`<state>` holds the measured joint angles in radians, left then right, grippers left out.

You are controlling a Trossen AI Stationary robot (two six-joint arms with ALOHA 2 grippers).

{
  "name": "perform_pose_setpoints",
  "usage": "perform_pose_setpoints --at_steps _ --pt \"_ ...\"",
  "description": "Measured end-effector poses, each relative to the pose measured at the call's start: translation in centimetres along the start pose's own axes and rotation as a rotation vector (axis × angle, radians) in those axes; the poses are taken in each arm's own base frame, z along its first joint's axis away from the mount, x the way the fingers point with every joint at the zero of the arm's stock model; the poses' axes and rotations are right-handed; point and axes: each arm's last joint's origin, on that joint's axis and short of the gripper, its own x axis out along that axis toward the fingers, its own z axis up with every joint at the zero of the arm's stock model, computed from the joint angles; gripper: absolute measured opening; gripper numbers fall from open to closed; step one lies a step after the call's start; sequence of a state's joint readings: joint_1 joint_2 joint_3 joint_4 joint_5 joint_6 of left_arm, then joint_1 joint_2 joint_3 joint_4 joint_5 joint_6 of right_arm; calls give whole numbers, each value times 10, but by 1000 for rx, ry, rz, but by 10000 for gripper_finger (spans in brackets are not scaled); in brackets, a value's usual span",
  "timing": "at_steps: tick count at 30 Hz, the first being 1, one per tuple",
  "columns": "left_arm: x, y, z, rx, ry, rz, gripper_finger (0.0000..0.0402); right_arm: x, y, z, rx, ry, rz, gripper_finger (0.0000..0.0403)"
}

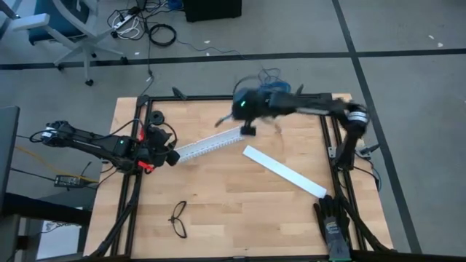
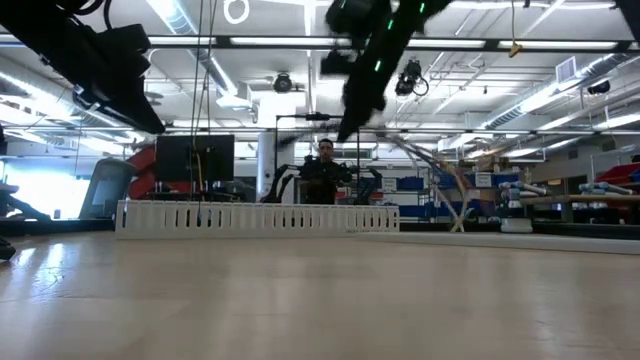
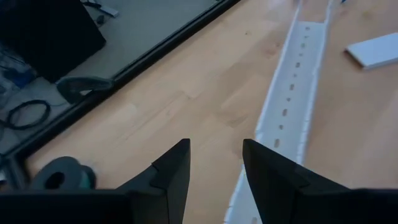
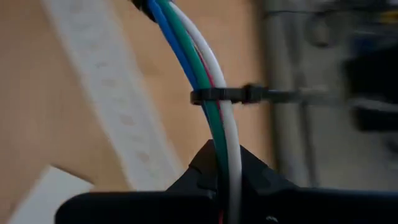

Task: Ziptie cables
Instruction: Put the zip-tied cables in the white cable duct

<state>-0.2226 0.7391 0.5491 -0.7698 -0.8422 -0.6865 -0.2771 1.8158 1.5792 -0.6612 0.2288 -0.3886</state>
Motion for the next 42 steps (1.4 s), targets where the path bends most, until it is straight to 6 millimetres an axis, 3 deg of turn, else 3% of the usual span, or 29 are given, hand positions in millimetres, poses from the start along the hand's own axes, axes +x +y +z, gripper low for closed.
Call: perform_pose_setpoints --at_steps 3,9,14,25,35,42 --pt "0 -1 1 -12 6 -25 158 42 26 -3 -22 -60 35 7" --pt "0 -2 0 15 25 -46 158 75 62 7 -84 -296 100 7" --pt "0 -2 0 17 23 -47 158 86 70 18 -133 -475 224 7" --pt "0 -6 5 -6 -15 -76 158 115 72 7 -124 -458 260 41" --pt "-1 -8 8 -28 -30 -100 158 115 72 7 -120 -461 271 108" --pt "6 -23 12 -2 -32 -173 158 115 70 3 -105 -372 183 139"
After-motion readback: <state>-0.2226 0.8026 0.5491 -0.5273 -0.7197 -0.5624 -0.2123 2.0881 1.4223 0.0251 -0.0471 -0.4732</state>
